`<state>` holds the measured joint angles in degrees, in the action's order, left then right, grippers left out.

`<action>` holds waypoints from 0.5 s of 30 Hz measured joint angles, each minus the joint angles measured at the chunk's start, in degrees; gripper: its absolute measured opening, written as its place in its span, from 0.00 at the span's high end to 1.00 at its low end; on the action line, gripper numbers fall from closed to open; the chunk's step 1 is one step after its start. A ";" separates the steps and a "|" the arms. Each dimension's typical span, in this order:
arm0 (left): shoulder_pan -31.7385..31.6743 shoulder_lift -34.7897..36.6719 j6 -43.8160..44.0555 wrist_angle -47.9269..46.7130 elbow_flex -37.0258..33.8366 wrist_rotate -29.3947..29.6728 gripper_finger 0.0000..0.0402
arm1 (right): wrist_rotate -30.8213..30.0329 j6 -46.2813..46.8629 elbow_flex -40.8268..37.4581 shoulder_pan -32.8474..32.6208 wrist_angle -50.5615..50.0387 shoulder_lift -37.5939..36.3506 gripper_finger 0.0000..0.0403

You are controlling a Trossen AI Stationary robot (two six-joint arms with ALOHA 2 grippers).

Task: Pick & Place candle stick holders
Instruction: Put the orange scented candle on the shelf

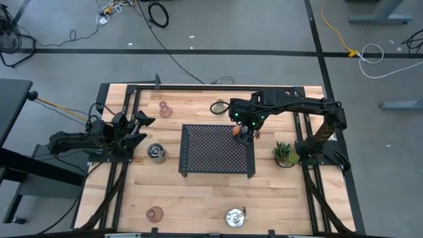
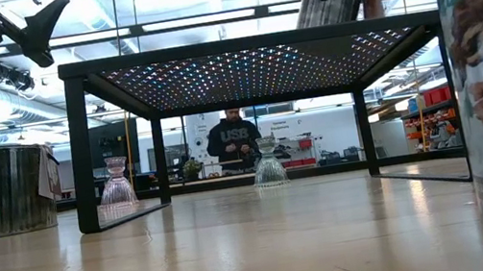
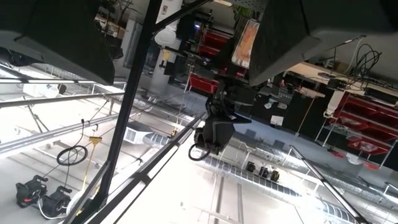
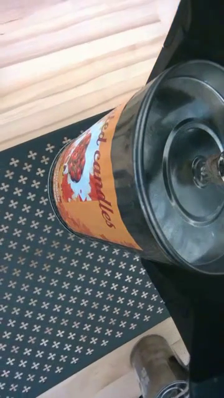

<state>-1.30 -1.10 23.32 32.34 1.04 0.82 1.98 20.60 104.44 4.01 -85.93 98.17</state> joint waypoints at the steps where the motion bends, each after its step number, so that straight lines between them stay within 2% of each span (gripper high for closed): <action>1: -0.01 0.00 -0.01 0.00 0.00 0.00 0.07 | 0.00 0.04 0.00 0.00 0.13 0.04 0.14; 10: -0.02 0.00 0.02 0.00 0.00 0.00 0.07 | 0.17 -0.11 0.00 0.00 0.85 0.11 0.14; 15: 0.00 0.00 0.02 0.00 0.00 0.00 0.07 | 3.63 -0.26 0.00 0.02 1.13 0.11 0.14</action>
<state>-1.30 -1.10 23.34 32.34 1.04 0.82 5.61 20.34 104.44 4.03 -84.80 98.28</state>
